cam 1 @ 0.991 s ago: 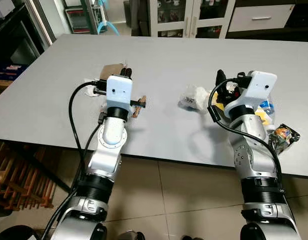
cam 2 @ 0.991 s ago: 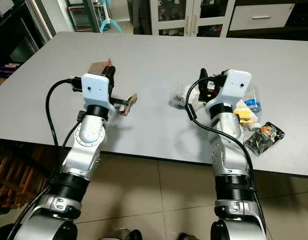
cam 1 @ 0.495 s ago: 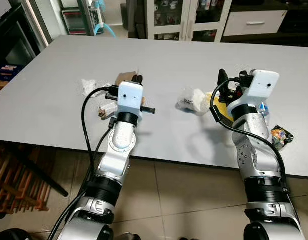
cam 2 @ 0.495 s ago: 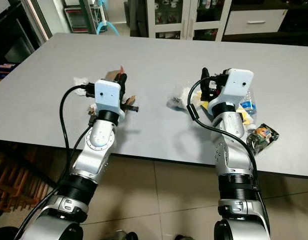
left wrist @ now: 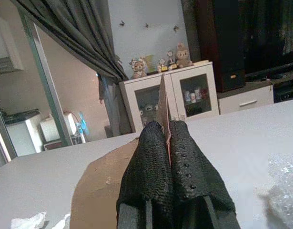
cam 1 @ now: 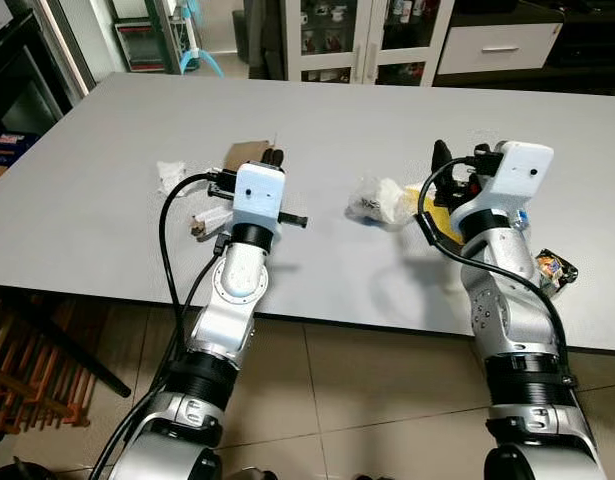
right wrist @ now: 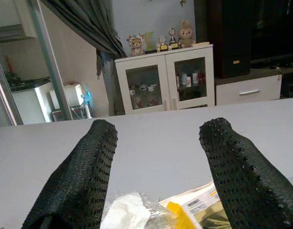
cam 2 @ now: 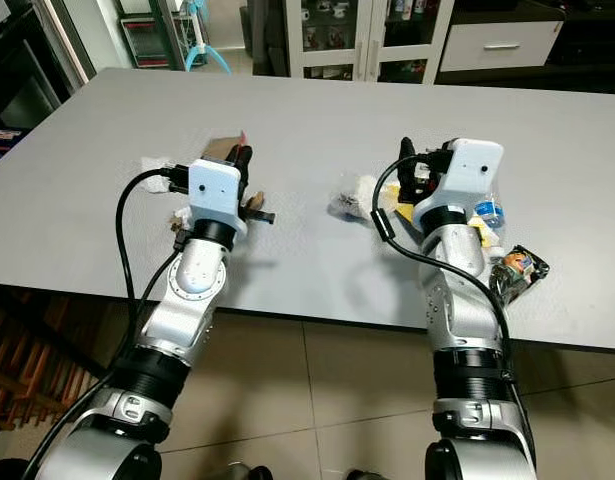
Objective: Picking trash to rubbish bin
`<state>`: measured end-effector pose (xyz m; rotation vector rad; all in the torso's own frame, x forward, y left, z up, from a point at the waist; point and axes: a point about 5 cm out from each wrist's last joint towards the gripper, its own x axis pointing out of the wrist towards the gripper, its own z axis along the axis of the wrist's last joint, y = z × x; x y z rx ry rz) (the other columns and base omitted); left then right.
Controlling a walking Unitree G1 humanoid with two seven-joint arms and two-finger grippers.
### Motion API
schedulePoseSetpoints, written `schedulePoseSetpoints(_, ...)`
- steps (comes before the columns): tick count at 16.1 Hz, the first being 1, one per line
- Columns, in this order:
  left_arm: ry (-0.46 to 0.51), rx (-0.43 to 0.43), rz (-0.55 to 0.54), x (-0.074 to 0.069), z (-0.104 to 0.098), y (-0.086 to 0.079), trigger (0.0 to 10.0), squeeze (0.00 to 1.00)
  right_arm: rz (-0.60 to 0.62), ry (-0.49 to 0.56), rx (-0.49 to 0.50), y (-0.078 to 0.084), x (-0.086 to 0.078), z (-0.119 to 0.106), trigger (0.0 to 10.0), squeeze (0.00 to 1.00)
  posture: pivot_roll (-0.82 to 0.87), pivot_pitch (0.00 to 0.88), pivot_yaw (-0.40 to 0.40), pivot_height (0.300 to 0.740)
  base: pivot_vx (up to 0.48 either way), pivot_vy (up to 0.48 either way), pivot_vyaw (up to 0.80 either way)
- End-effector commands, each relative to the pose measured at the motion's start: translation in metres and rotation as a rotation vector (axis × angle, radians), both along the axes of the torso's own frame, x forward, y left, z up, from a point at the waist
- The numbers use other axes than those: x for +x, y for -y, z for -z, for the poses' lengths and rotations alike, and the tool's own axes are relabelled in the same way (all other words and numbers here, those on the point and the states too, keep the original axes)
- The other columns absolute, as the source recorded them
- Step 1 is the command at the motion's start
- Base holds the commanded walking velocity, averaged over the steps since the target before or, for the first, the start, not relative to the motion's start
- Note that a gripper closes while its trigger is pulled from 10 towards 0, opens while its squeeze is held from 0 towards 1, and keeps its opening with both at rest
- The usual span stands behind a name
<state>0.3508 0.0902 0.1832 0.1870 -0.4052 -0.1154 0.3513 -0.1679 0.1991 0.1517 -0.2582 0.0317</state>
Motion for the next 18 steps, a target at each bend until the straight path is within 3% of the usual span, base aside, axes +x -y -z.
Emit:
schedulePoseSetpoints(1,0.02,-0.003,-0.019,0.0017,-0.0057,-0.0033,10.0,0.0,-0.006,0.005,0.005,-0.0037,0.0016,-0.0018,10.0,0.0,-0.06,0.065,0.021,0.74,0.0,0.0,0.0)
schedulePoseSetpoints(18,0.009,-0.006,0.002,0.0025,-0.0058,0.0008,10.0,0.0,0.003,-0.025,0.016,-0.0057,0.0006,0.0059,10.0,0.0,-0.06,0.077,0.037,0.74,0.0,0.0,0.0)
